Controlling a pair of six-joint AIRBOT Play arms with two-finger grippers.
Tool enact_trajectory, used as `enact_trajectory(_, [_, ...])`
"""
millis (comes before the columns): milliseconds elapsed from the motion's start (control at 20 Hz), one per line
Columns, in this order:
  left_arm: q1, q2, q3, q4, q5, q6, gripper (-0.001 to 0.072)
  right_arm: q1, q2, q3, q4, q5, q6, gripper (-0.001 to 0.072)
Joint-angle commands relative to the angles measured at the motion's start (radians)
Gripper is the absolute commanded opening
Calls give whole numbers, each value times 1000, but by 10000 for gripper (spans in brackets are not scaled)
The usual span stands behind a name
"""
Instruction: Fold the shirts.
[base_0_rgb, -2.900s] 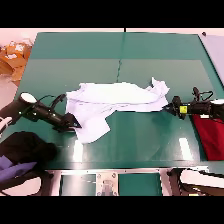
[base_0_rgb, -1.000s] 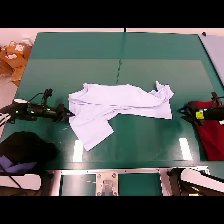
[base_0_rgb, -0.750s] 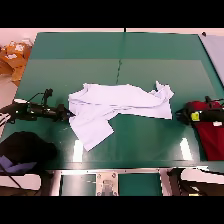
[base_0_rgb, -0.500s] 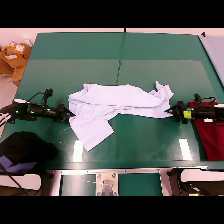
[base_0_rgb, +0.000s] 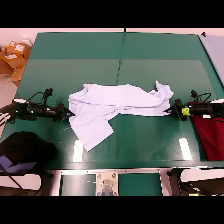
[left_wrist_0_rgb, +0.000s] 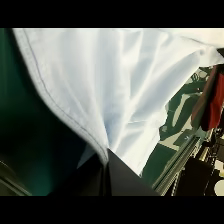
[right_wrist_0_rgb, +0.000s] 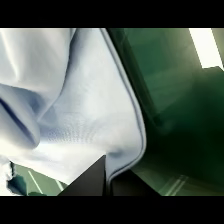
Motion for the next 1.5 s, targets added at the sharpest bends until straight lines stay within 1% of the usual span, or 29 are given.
enact_trajectory(0, [0, 91, 58, 0, -69, -14, 19, 1, 56, 47, 118, 125, -41, 18])
enact_trajectory(100, [0, 245, 150, -1, -119, -88, 19, 2, 186, 121, 246, 198, -40, 19])
enact_trajectory(200, [0, 425, 285, -1, -137, -159, 20, 1, 352, 231, 351, 217, -21, 19])
enact_trajectory(250, [0, 516, 370, -2, -122, -179, 20, -1, 432, 301, 380, 214, 2, 19])
enact_trajectory(350, [0, 672, 560, -16, -60, -180, 21, -1, 581, 465, 420, 187, 35, 19])
enact_trajectory(500, [0, 837, 873, -30, 91, -205, 21, -1, 758, 706, 420, 62, 142, 20])
enact_trajectory(600, [0, 896, 1053, -27, 174, -205, 21, -1, 845, 825, 420, -36, 174, 20])
enact_trajectory(700, [0, 917, 1207, -13, 205, -215, 21, 0, 912, 927, 409, -126, 175, 20])
enact_trajectory(750, [0, 917, 1268, 11, 200, -246, 21, 0, 934, 966, 388, -156, 177, 21])
enact_trajectory(850, [0, 917, 1323, 108, 190, -315, 21, 0, 953, 1025, 275, -166, 261, 21])
enact_trajectory(950, [0, 911, 1313, 230, 149, -409, 21, 0, 946, 1028, 175, -112, 328, 21])
enact_trajectory(1000, [0, 902, 1279, 268, 120, -443, 21, 0, 930, 1017, 145, -58, 336, 21])
enact_trajectory(1150, [0, 855, 1091, 266, 45, -465, 21, 0, 870, 903, 143, 52, 332, 20])
enact_trajectory(1300, [0, 769, 829, 229, 10, -459, 21, 2, 829, 659, 158, 57, 235, 20])
enact_trajectory(1350, [0, 733, 737, 213, 11, -437, 21, 4, 813, 560, 158, 51, 201, 20])
enact_trajectory(1450, [0, 648, 543, 198, 39, -374, 21, 36, 774, 330, 158, -27, 110, 20])
